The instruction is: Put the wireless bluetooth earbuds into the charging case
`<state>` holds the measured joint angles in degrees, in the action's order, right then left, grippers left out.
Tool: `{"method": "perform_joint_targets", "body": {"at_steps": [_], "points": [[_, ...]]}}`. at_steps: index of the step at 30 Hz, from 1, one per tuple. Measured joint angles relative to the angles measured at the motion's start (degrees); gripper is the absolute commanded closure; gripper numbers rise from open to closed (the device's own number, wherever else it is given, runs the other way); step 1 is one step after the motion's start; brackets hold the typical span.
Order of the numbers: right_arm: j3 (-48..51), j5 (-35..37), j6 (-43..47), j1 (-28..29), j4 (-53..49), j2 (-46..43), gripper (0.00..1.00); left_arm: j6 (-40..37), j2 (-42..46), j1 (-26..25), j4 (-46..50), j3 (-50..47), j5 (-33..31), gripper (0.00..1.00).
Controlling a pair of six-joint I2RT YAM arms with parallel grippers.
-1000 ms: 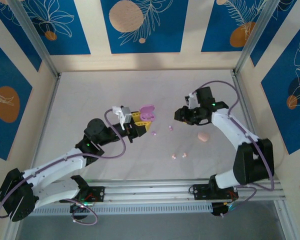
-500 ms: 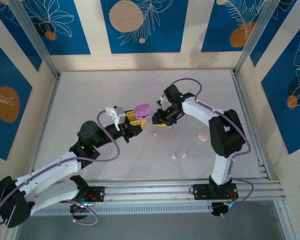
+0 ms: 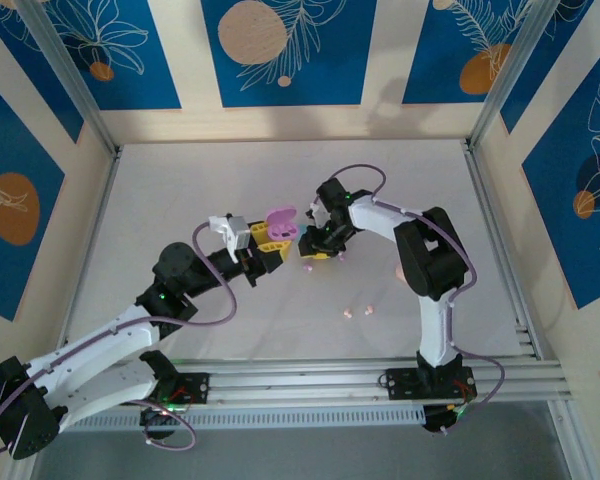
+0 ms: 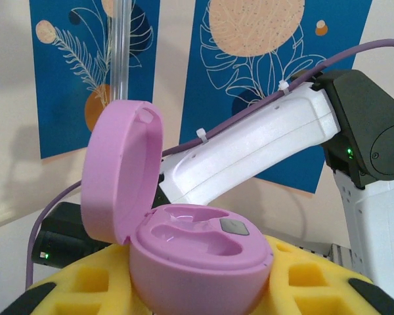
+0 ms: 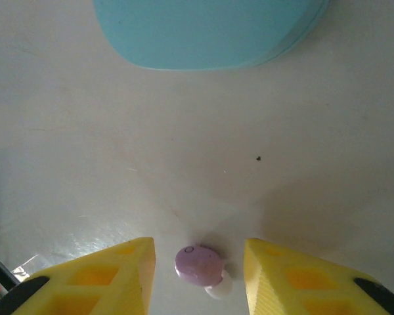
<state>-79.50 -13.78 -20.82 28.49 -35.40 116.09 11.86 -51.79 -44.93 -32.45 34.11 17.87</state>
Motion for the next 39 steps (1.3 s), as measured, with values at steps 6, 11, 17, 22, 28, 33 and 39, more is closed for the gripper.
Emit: {"method": "perform_joint_targets", "body": {"at_steps": [6, 11, 17, 22, 28, 33, 39], "points": [[-0.24, -0.44, 0.87, 0.66, 0.31, 0.44, 0.59, -0.02, 0.0, 0.0, 0.39, 0.0, -0.02, 0.78], [-0.61, -1.31, 2.49, 1.27, 0.24, 1.09, 0.6, 0.0, 0.0, 0.0, 0.39, 0.0, -0.02, 0.78], [-0.46, -2.51, 4.35, 1.95, 0.11, 1.49, 0.63, 0.02, 0.0, 0.0, 0.42, 0.0, -0.02, 0.78], [0.57, -2.99, 4.81, 2.29, 0.02, 1.46, 0.63, 0.02, 0.0, 0.0, 0.42, 0.0, -0.02, 0.78], [2.05, -3.3, 4.76, 2.49, -0.39, 0.15, 0.63, 0.02, 0.0, 0.0, 0.39, 0.0, -0.02, 0.78], [5.03, -4.31, 4.76, 2.69, -1.62, -2.8, 0.64, 0.04, 0.0, 0.0, 0.39, 0.0, -0.02, 0.78], [5.81, -6.23, 4.76, 3.21, -3.61, -4.26, 0.65, 0.09, 0.0, 0.0, 0.42, 0.0, -0.02, 0.78]]}}
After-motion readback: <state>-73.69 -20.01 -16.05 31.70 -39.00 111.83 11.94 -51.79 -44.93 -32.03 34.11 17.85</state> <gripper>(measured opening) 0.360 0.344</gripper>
